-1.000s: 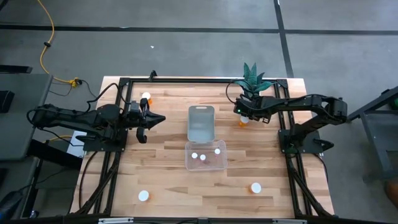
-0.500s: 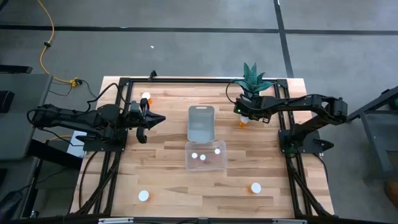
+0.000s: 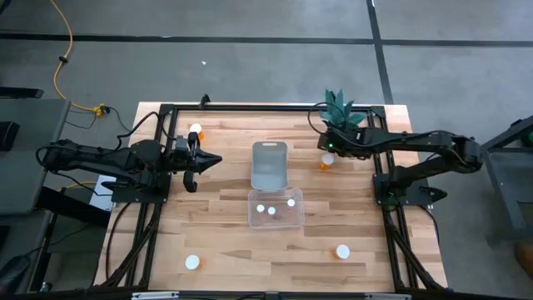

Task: Pick and place medicine bottles into bin by pill shape (circle, oval)
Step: Put the pink pill bottle into the transparent bin

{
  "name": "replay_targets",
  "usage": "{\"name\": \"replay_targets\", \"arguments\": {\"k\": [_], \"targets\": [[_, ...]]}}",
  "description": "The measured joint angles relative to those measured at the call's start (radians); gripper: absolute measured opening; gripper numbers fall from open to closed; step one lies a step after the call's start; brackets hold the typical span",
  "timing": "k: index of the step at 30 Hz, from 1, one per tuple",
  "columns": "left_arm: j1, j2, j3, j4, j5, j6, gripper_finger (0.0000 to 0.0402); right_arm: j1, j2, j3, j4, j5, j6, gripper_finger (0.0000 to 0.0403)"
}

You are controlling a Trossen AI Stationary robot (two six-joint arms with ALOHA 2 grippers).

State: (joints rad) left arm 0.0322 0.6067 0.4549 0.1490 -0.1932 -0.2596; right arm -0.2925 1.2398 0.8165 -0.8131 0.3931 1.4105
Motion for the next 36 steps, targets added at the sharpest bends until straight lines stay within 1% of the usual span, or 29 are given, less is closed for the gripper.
{"name": "replay_targets", "arguments": {"k": [6,11,14,20,25,29,36], "targets": [[0.0,0.0,0.0,0.0,0.0,0.0,0.0,0.035,-0.091,0.028,0.006,0.036,-0.123,0.0099],[0.0,0.0,0.0,0.0,0.0,-0.001,0.0,0.072,-0.118,0.094,0.021,0.032,-0.263,0.0099],[0.0,0.0,0.0,0.001,0.0,-0.003,0.0,0.097,-0.112,0.139,0.028,-0.003,-0.34,0.0099],[0.0,0.0,0.0,0.005,0.0,-0.003,0.0,0.153,-0.087,0.205,0.078,-0.114,-0.448,0.0099],[0.0,0.0,0.0,0.005,0.0,-0.005,0.0,0.213,-0.046,0.257,0.155,-0.197,-0.522,0.0099],[0.0,0.0,0.0,0.005,-0.001,-0.018,0.0,0.271,0.014,0.318,0.202,-0.261,-0.591,0.0099],[0.0,0.0,0.0,0.005,-0.001,-0.026,0.0,0.412,0.207,0.458,0.201,-0.415,-0.786,0.0099]]}}
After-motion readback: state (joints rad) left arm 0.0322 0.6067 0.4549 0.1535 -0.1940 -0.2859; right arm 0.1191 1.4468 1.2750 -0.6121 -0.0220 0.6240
